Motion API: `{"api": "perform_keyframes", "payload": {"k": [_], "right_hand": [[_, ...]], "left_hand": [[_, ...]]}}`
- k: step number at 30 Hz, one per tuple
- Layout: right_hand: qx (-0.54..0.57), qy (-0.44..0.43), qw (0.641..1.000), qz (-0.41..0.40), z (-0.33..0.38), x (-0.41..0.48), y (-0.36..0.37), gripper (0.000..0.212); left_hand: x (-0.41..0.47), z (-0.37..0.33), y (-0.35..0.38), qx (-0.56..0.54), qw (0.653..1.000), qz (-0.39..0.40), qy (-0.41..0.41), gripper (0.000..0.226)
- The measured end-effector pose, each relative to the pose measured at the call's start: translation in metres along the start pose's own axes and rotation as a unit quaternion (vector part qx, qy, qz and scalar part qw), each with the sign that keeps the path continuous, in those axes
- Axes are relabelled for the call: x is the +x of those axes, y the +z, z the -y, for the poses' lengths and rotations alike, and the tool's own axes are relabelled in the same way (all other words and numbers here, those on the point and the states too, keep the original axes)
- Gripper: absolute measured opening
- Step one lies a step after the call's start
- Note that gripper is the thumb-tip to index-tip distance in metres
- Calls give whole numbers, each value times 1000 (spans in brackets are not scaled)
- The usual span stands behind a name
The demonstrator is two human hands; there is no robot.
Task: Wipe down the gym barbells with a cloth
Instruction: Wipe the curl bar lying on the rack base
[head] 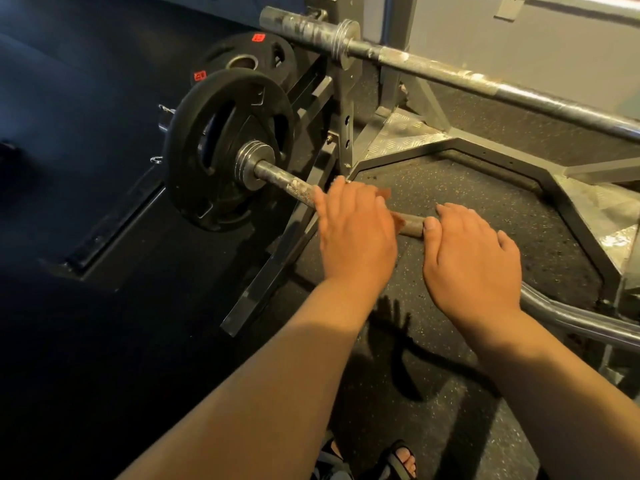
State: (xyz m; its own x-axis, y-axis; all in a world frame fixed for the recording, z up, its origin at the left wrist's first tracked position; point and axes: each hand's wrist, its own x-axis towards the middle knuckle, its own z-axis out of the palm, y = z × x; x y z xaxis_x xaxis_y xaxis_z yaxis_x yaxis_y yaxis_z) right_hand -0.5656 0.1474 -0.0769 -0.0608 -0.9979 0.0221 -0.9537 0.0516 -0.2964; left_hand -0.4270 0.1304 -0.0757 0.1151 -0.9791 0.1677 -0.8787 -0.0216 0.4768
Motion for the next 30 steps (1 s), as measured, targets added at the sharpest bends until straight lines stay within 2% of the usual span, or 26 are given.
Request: {"api": "perform_keyframes", "payload": {"k": [4, 6, 8, 9, 11, 12, 14, 17, 20, 21, 23, 25, 26, 28, 30], "right_hand": [[-10, 2, 1000, 6, 0, 4, -2, 51], [-10, 2, 1000, 5, 0, 5, -3, 50], [-8, 4, 1000, 2, 0, 5, -3, 46], [-8, 5, 1000, 1, 0, 6, -2, 46], [-11, 8, 1000, 4, 0, 7, -1, 45], [-12, 9, 1000, 6, 0, 8, -1, 46], [-14, 9, 1000, 12, 1, 9, -1, 47], [-20, 3, 1000, 15, -1, 8, -2, 49], [-23, -2, 999, 23, -2, 9, -3, 48], [-25, -2, 999, 22, -2, 9, -4, 47], [-26, -1, 999, 20, -2, 8, -4, 46], [-21, 7, 1000, 22, 0, 7, -4, 45], [-18, 11, 999, 24, 1, 7, -4, 45], [-16, 14, 999, 25, 2, 7, -4, 46], [-20, 11, 999, 27, 2, 6, -5, 47]], "left_hand": [[-14, -4, 4, -20, 993, 18, 114, 35], [-5, 11, -8, 4, 991, 36, 133, 39], [7, 24, -17, 28, 994, 18, 106, 52], [12, 28, -18, 25, 997, 2, 67, 53], [17, 21, -11, -22, 999, -20, -25, 43], [15, 11, -5, -39, 998, -27, -45, 38], [6, -7, 10, -29, 999, -34, -4, 28], [-7, -10, 15, -12, 994, 2, 110, 29], [4, 14, -5, -13, 989, 37, 145, 34], [9, 21, -12, -10, 991, 23, 130, 40], [18, 30, -20, -21, 999, -18, 47, 50], [21, 23, -14, -55, 997, -38, -33, 43], [18, 15, -8, -56, 997, -34, -37, 35], [7, 1, 6, -24, 999, -20, 31, 20], [0, 3, 10, -37, 993, 10, 115, 19]]}}
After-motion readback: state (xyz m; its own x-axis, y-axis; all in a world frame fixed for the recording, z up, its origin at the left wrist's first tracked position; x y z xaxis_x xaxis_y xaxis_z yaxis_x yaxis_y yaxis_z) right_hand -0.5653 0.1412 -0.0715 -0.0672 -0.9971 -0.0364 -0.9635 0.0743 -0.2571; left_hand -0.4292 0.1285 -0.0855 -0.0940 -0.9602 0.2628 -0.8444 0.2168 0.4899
